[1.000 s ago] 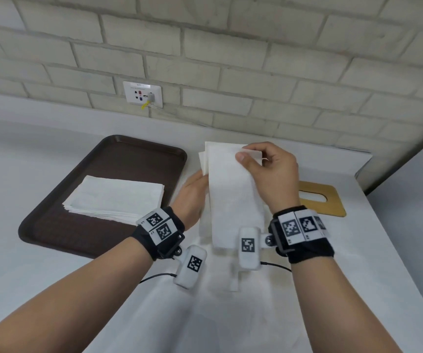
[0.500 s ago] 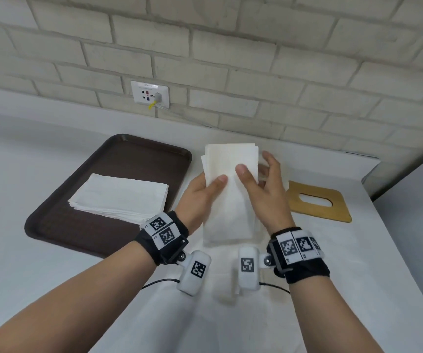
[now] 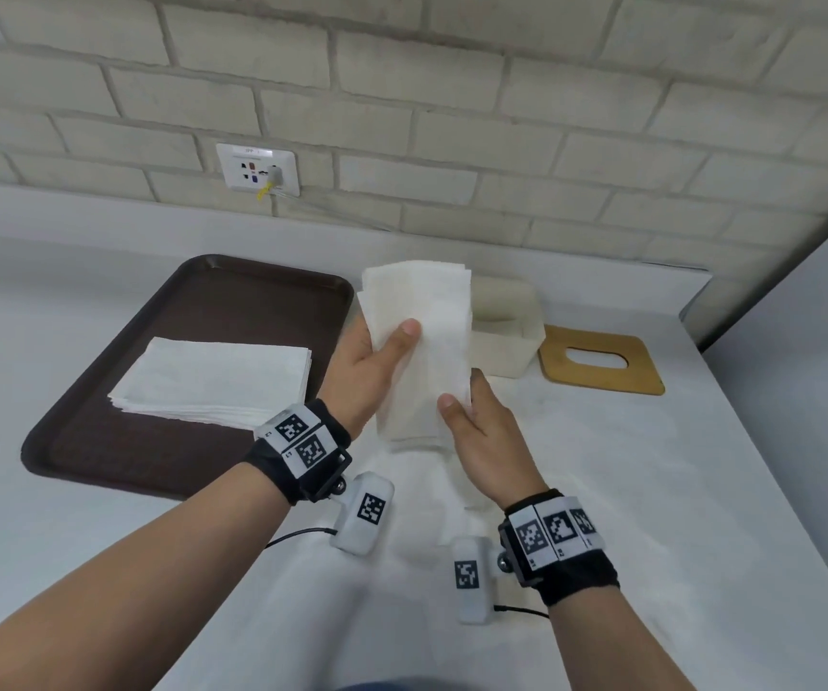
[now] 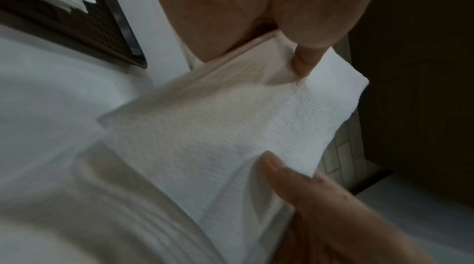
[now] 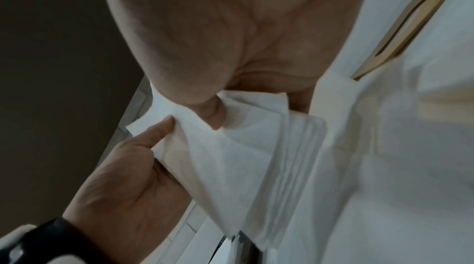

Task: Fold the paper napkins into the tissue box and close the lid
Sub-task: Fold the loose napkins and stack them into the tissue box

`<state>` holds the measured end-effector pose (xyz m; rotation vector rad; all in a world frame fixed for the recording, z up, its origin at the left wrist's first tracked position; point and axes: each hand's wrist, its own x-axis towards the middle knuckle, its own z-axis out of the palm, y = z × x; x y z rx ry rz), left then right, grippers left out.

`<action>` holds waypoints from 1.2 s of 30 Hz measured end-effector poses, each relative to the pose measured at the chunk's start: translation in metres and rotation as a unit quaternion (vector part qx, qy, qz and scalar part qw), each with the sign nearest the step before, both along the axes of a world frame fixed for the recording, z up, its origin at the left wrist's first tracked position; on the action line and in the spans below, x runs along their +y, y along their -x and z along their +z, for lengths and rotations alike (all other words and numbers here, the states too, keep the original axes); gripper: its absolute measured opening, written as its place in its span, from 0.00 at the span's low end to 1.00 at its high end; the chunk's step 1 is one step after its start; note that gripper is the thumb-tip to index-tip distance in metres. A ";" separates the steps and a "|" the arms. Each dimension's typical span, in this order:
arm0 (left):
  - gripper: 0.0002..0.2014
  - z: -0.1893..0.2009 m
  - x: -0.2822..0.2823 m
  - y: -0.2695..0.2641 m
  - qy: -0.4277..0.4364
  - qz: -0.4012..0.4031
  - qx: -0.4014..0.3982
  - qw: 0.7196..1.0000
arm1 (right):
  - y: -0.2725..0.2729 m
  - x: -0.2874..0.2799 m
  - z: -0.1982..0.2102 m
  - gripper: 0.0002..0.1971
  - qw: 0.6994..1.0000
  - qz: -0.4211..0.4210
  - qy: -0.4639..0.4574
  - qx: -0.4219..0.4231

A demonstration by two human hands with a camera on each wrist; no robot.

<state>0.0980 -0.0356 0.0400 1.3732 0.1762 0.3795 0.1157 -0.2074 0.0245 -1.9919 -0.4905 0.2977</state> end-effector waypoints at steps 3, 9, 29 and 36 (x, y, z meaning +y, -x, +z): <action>0.09 -0.007 0.001 0.006 -0.017 -0.028 -0.006 0.999 | 0.007 0.011 -0.002 0.09 0.997 -0.064 -0.047 -0.004; 0.17 -0.028 0.002 0.020 -0.017 -0.055 0.013 0.998 | 0.020 0.031 -0.015 0.17 0.991 -0.115 -0.068 0.000; 0.11 -0.044 0.026 0.014 -0.063 -0.068 0.005 0.996 | 0.036 0.055 -0.033 0.17 0.975 -0.186 -0.107 -0.049; 0.12 -0.008 -0.008 0.006 -0.085 -0.102 -0.056 0.990 | 0.041 0.035 0.002 0.13 0.953 -0.247 -0.134 -0.116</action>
